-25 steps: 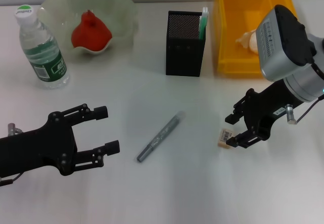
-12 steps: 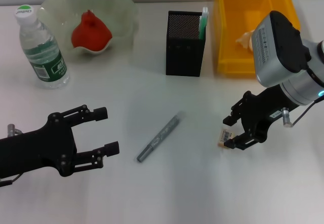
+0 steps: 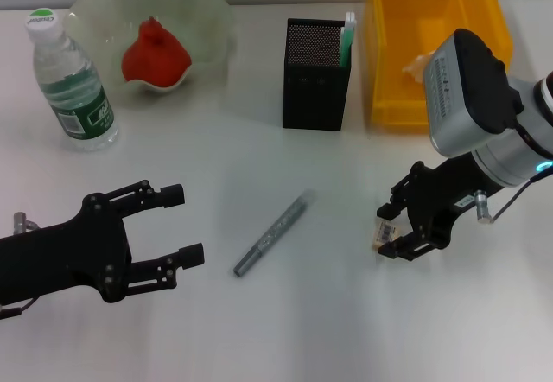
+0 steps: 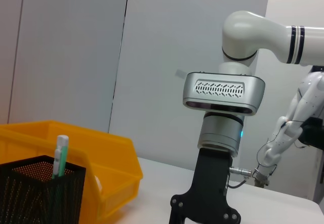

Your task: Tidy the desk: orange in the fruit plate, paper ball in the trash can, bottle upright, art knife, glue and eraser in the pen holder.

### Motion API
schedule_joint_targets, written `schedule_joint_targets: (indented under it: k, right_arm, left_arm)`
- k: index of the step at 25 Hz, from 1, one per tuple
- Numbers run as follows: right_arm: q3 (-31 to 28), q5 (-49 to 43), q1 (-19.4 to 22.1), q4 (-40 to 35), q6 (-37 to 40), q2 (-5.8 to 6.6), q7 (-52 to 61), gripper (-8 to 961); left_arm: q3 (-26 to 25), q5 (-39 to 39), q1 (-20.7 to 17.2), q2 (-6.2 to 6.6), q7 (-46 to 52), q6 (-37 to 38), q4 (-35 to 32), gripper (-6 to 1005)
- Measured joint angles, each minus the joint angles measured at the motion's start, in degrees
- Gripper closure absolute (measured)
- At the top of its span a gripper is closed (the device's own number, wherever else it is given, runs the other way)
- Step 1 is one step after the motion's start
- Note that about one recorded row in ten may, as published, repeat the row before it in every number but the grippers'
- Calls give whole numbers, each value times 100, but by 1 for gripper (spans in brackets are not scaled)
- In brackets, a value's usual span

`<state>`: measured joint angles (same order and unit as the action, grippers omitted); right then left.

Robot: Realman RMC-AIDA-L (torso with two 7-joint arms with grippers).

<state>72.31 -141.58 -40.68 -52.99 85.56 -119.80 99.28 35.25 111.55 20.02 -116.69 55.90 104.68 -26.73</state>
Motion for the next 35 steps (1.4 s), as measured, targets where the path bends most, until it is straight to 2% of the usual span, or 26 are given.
schedule_joint_targets:
  k: [8,12,17,20,23,27,28,29,32,33,34,35]
  right_arm:
    - [141,5,49,34,-187,-9,-3,425]
    - [140,34,56,26,-198,-9,-3,510]
    - [30,269,98,-156,-44,-8,-14,532]
    - [-294,586,201,-345,139,11,-178,533]
    - [-937,1237,415,-431,324,16,-727,535]
    - [-1259,1929,679,-278,336,22,-1366,538]
    - [-1323,2373,820,-65,321,31,-1795,539]
    - [-1323,2373,820,-65,321,31,-1795,540]
    - [-1339,3166,993,433,296,46,-2546,542]
    - [-1363,3689,1076,800,290,52,-3058,542]
    - [-1363,3689,1076,800,290,52,-3058,542]
    - [-1398,4105,1132,1124,289,54,-3531,543]
  left_arm:
    - [0,9,7,6,0,3,2,228]
    - [0,10,8,10,-1,5,4,229]
    - [-1,9,1,10,0,8,-5,232]
    - [-3,9,-2,12,0,9,-6,233]
    - [-14,9,-5,17,1,9,-8,234]
    - [-40,7,5,24,22,9,-8,236]
    - [-42,6,20,28,39,9,-8,236]
    - [-43,6,33,30,48,9,-8,237]
    - [-44,6,45,34,58,9,-8,238]
    - [-44,6,54,36,67,9,-8,239]
    - [-45,6,58,39,76,10,-8,239]
    - [-45,6,58,39,76,10,-8,239]
